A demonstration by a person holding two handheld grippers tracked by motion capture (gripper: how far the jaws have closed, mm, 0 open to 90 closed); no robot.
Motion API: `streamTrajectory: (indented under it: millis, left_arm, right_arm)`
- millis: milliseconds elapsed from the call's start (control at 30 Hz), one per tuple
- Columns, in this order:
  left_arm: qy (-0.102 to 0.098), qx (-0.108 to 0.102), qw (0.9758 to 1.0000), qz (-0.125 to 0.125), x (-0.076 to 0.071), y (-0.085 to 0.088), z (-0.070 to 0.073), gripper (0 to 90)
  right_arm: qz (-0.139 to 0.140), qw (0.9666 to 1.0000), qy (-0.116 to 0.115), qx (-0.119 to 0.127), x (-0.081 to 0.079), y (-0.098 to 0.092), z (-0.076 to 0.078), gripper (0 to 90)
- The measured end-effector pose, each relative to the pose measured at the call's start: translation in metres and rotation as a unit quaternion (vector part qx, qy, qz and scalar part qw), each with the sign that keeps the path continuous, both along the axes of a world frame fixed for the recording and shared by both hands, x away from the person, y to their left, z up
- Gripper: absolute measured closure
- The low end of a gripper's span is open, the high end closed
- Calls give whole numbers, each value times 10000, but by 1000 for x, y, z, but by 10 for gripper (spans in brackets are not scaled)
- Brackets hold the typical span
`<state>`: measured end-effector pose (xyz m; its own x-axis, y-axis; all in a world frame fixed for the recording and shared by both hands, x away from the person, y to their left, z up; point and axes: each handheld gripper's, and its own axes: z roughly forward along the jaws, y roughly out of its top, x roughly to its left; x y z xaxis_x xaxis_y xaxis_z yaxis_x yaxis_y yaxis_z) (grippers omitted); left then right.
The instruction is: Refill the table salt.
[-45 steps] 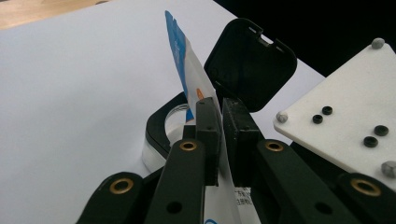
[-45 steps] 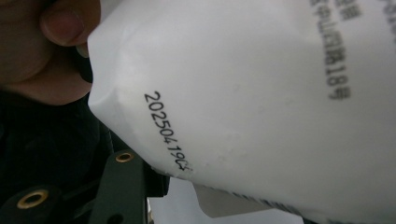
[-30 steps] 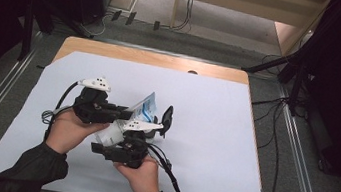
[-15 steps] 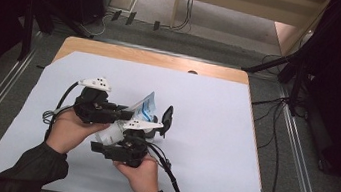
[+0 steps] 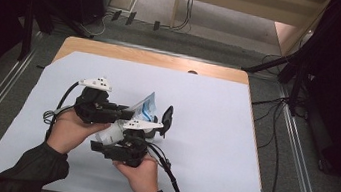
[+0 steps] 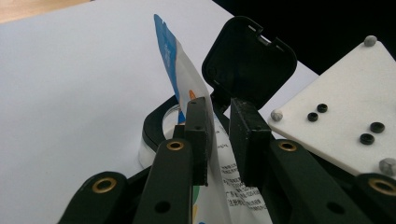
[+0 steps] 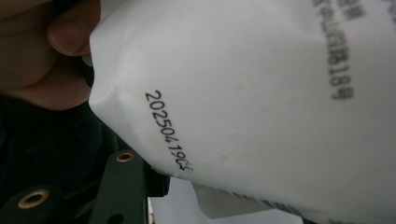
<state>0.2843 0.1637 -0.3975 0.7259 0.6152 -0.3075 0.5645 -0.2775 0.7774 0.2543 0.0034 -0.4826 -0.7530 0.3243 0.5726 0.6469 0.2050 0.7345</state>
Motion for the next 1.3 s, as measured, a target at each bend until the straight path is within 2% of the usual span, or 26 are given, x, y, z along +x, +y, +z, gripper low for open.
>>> streamTrajectory:
  millis: [533, 1300]
  left_arm:
    - [-61, 21, 10000, -22, -1, -1, 3, 787]
    - [63, 20, 10000, -22, 1, 0, 4, 784]
  right_arm:
    - [-11, 10000, 17, 62, -1, 0, 2, 522]
    - [-20, 9999, 36, 120, -1, 0, 2, 520]
